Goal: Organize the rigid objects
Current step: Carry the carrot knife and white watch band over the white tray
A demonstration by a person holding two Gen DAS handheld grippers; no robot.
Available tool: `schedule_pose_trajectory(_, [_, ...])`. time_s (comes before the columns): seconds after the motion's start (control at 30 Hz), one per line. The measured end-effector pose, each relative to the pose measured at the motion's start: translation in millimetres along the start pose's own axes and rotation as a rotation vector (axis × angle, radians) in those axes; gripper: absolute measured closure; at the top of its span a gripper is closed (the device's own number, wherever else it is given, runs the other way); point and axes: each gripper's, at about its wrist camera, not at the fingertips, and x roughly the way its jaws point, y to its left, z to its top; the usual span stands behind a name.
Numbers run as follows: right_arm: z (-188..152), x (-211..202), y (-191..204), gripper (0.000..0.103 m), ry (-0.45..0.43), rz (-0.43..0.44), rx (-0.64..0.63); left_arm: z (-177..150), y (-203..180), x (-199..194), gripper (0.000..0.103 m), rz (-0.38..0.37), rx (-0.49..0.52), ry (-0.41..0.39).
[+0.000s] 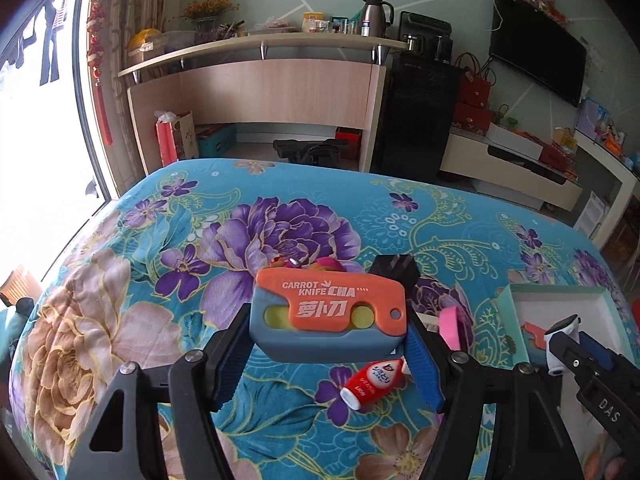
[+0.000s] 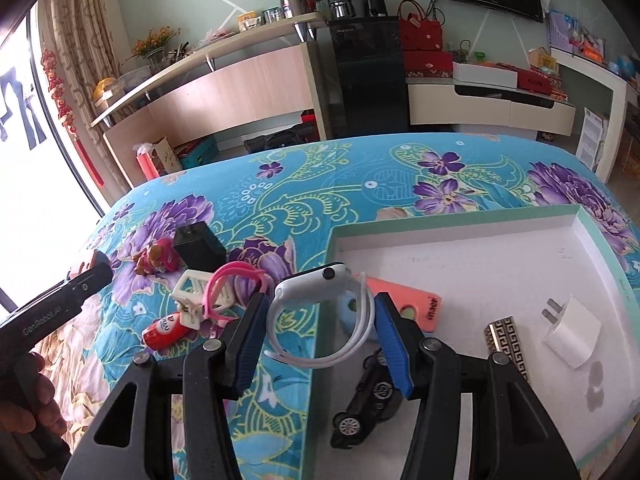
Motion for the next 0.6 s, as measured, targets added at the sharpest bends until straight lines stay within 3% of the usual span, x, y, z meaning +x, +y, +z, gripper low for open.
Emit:
schedule_pose_trajectory(0.2, [5,-10,-43,0.048,-0.028,-0.079,0.082,-1,-56,-8,0.030,-0.097,0.108,-0.010])
schedule_pose_trajectory(0.6, [7,-22,-105,0.048,-0.104,-0.250,0.167,-12,-147,2,0.030,-0.201,0.271,0.071])
